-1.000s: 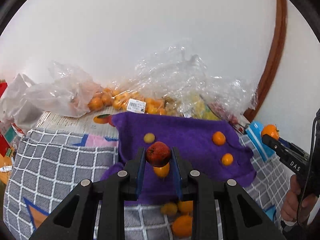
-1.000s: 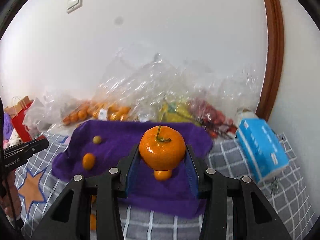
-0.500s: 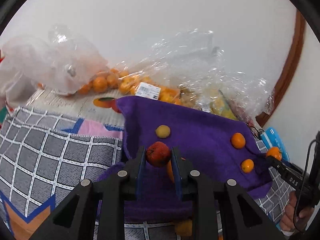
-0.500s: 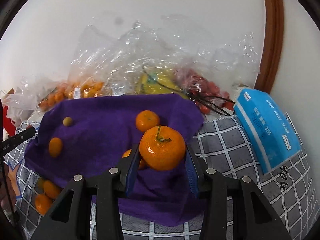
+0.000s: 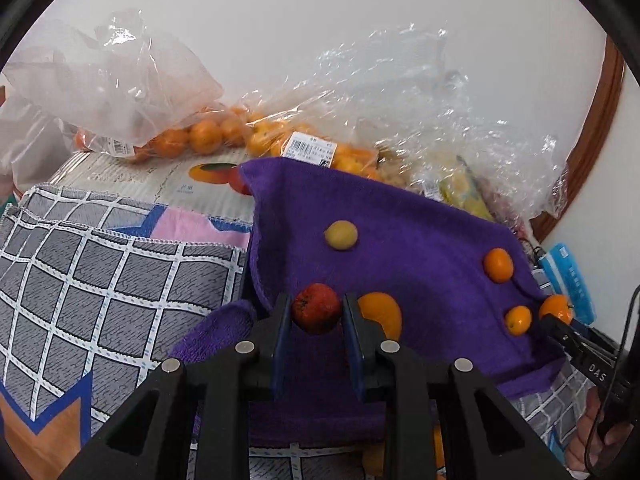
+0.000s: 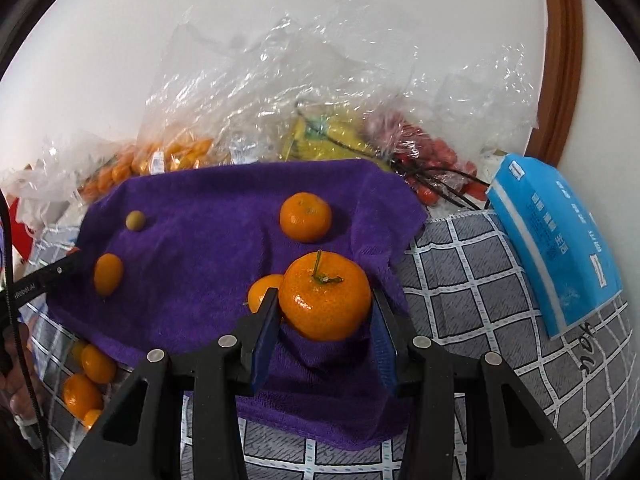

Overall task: Organize fruits
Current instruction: 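Carry the red fruit and the orange over the towel and lower them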

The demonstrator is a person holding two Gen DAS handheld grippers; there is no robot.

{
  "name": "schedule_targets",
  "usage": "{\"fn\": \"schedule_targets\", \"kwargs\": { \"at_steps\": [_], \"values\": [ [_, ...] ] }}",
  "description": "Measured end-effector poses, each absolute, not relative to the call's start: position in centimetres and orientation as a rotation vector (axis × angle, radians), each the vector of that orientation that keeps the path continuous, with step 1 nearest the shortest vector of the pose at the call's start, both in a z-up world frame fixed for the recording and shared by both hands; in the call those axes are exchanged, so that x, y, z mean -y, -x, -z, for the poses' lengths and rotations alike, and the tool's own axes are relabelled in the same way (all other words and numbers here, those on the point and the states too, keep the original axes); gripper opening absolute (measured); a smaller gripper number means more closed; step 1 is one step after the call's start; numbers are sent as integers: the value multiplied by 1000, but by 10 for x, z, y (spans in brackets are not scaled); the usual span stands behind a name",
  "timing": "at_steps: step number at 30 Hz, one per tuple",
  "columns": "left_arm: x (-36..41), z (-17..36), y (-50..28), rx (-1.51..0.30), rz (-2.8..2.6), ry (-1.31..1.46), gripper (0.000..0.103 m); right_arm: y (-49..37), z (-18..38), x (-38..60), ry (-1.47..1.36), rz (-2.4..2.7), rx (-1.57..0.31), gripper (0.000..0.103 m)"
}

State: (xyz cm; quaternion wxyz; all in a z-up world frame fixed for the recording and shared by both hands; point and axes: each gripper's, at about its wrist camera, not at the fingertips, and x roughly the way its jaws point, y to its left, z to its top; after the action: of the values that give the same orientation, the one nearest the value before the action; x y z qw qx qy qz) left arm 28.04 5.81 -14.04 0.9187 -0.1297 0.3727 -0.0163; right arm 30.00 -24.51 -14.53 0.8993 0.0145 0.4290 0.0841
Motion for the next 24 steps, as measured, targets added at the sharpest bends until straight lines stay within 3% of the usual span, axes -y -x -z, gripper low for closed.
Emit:
{"fn": "schedule_targets", "kwargs": {
  "at_steps": [24],
  "values": [
    [-48,147,-282,-787,18,208,24,-299,159,227,99,-152,-925,44]
  ]
}}
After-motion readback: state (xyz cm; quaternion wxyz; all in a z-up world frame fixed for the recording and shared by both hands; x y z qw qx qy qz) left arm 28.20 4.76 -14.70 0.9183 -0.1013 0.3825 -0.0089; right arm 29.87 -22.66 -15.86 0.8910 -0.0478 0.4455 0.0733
